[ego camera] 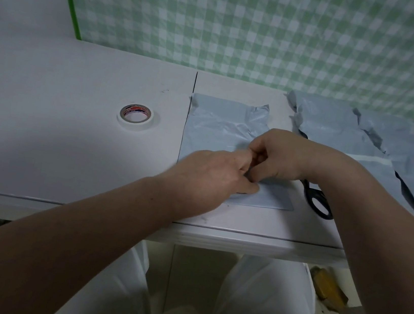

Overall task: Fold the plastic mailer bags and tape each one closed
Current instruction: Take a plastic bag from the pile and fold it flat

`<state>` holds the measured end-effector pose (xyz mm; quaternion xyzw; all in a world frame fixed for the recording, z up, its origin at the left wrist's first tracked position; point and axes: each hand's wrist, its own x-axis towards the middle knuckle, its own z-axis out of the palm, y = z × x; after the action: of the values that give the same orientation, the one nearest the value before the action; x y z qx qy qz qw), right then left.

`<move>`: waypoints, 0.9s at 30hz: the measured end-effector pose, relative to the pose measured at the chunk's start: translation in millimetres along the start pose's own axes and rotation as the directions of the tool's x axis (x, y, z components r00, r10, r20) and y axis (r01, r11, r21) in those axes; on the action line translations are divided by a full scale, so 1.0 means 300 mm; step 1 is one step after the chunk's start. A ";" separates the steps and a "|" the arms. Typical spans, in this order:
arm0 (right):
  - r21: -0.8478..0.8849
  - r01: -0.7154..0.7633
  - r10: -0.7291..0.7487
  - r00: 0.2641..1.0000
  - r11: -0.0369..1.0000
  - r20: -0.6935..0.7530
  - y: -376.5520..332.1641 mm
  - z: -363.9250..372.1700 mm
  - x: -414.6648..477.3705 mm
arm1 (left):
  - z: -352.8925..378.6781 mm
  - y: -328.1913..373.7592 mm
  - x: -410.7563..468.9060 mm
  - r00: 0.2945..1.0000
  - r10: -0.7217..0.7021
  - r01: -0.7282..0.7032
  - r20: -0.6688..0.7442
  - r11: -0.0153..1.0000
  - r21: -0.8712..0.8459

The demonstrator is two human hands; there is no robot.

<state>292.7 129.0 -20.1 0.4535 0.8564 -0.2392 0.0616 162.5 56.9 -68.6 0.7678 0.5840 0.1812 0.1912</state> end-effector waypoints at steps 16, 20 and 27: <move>0.089 -0.045 0.045 0.999 0.995 -0.008 0.041 -0.009 -0.012 | 0.005 -0.017 -0.022 0.972 0.206 -0.196 -0.112 0.977 0.088; 0.026 -0.079 0.080 0.995 0.997 -0.062 0.055 -0.007 -0.014 | 0.012 -0.034 -0.018 0.941 0.322 -0.288 -0.103 0.924 0.250; -0.223 -0.111 0.036 0.948 0.969 -0.317 0.065 0.027 -0.012 | 0.020 -0.058 -0.010 0.873 0.485 -0.427 -0.036 0.799 0.423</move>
<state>309.5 131.8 -33.1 0.5064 0.8603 -0.0583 -0.0110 150.4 57.9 -82.7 0.8933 0.4181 0.1524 -0.0624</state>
